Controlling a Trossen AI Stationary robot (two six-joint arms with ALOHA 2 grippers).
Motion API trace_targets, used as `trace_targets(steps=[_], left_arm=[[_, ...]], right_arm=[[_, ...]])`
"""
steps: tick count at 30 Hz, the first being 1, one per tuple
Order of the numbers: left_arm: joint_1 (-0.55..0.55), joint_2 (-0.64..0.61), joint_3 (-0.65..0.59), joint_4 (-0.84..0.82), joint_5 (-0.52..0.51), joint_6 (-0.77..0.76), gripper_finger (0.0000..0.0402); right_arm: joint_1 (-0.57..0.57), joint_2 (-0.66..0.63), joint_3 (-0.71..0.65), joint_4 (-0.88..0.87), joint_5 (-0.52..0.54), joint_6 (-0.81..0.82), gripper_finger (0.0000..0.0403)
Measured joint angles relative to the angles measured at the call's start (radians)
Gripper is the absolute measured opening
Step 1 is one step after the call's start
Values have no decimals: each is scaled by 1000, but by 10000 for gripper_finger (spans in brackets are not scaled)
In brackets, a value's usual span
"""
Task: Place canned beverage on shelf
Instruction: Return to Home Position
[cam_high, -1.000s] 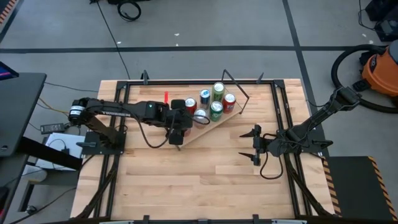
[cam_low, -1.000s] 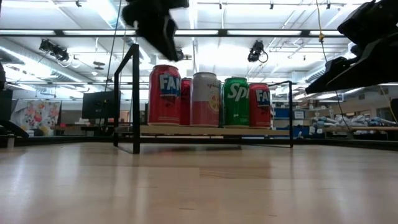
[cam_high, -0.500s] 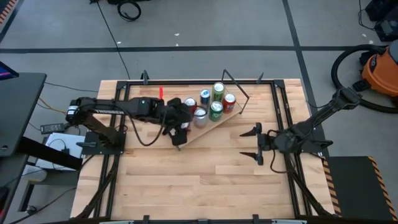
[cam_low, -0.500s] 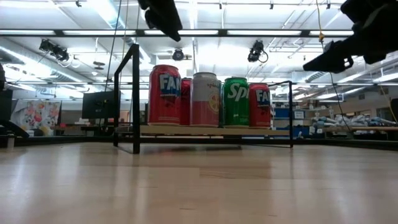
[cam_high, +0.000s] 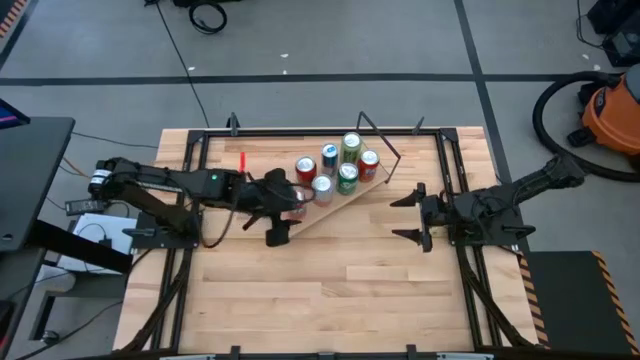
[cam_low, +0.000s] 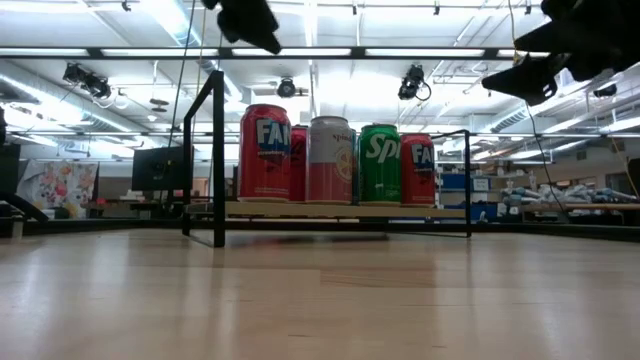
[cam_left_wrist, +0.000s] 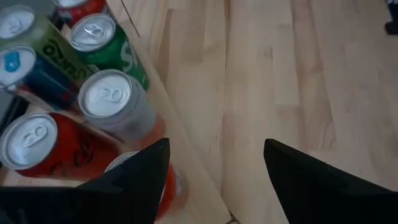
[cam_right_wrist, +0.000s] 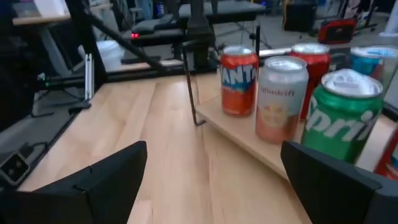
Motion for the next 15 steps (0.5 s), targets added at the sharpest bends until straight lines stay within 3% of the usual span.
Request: trace_targets(steps=[4, 15], left_arm=[[8, -88, -95, 98, -3, 17, 272], [42, -368, -411, 369, -4, 142, 272]], right_arm=[[-79, -68, -1, -38, -69, 2, 381], [-240, -235, -2, -143, -66, -33, 381]])
